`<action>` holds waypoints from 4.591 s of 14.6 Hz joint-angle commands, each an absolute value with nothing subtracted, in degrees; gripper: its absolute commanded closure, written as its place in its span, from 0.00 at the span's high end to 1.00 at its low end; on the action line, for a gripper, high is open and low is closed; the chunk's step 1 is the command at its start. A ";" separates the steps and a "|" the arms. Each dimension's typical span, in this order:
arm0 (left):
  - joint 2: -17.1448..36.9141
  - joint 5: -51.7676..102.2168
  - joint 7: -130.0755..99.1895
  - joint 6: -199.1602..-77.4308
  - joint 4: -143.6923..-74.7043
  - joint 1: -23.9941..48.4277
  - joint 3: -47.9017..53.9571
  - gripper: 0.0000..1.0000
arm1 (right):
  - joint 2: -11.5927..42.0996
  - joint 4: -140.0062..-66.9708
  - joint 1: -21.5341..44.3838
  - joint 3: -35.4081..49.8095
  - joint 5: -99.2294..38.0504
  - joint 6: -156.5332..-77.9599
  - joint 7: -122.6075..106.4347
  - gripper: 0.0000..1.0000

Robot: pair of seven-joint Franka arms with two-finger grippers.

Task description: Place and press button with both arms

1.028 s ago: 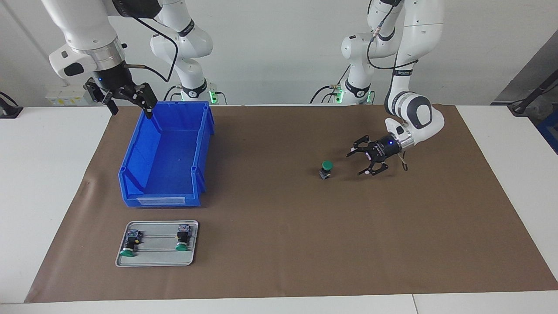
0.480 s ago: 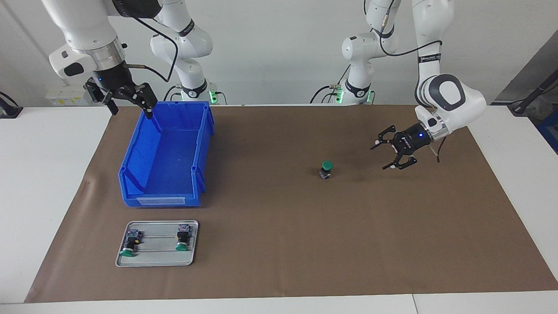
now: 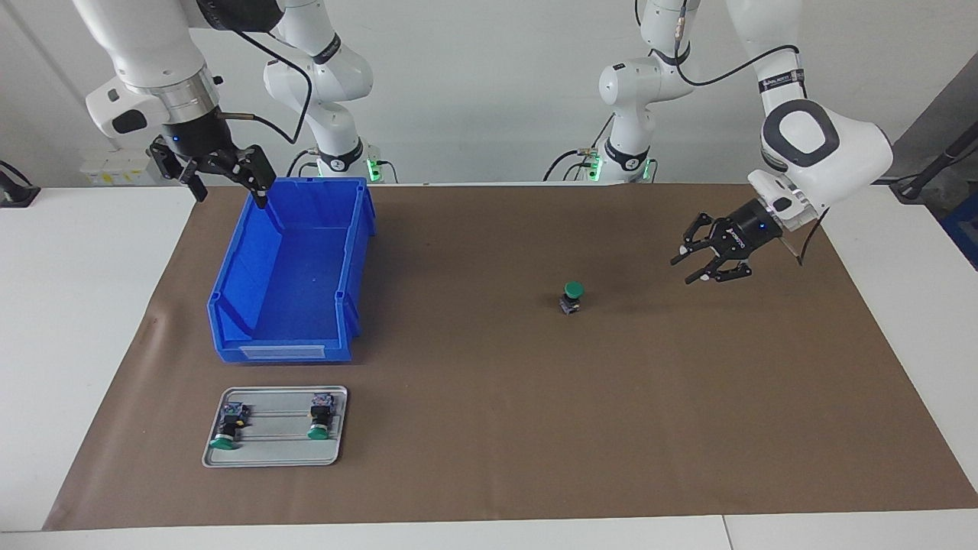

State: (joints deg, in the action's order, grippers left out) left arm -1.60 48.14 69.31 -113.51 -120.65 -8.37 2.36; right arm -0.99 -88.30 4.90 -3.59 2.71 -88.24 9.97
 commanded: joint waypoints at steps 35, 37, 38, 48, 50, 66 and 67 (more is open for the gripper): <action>8.70 1.32 -7.29 -128.32 -119.71 24.70 3.78 0.00 | -2.37 -89.91 4.57 -3.43 1.23 -88.95 10.46 1.00; 8.70 1.32 -7.29 -126.31 -118.31 24.70 3.78 0.00 | -2.37 -89.91 4.57 -3.43 1.23 -89.03 10.46 1.00; 8.44 1.32 -7.29 -124.56 -116.73 24.70 3.78 0.00 | -2.37 -89.91 4.57 -3.43 1.23 -89.03 10.55 1.00; 2.91 1.41 -6.77 -117.08 -113.55 16.46 3.16 1.00 | -2.37 -89.91 4.57 -3.43 1.23 -88.95 10.55 1.00; 1.59 1.41 -4.76 -114.88 -113.64 13.99 2.82 1.00 | -2.37 -89.91 4.57 -3.43 1.23 -88.95 10.46 1.00; 5.90 1.41 6.49 -82.53 -78.65 2.29 2.55 1.00 | -2.37 -89.91 4.57 -3.43 1.23 -88.95 10.46 1.00; 3.45 1.41 7.63 -83.14 -82.84 1.68 2.46 1.00 | -2.37 -89.91 4.57 -3.43 1.23 -88.95 10.46 1.00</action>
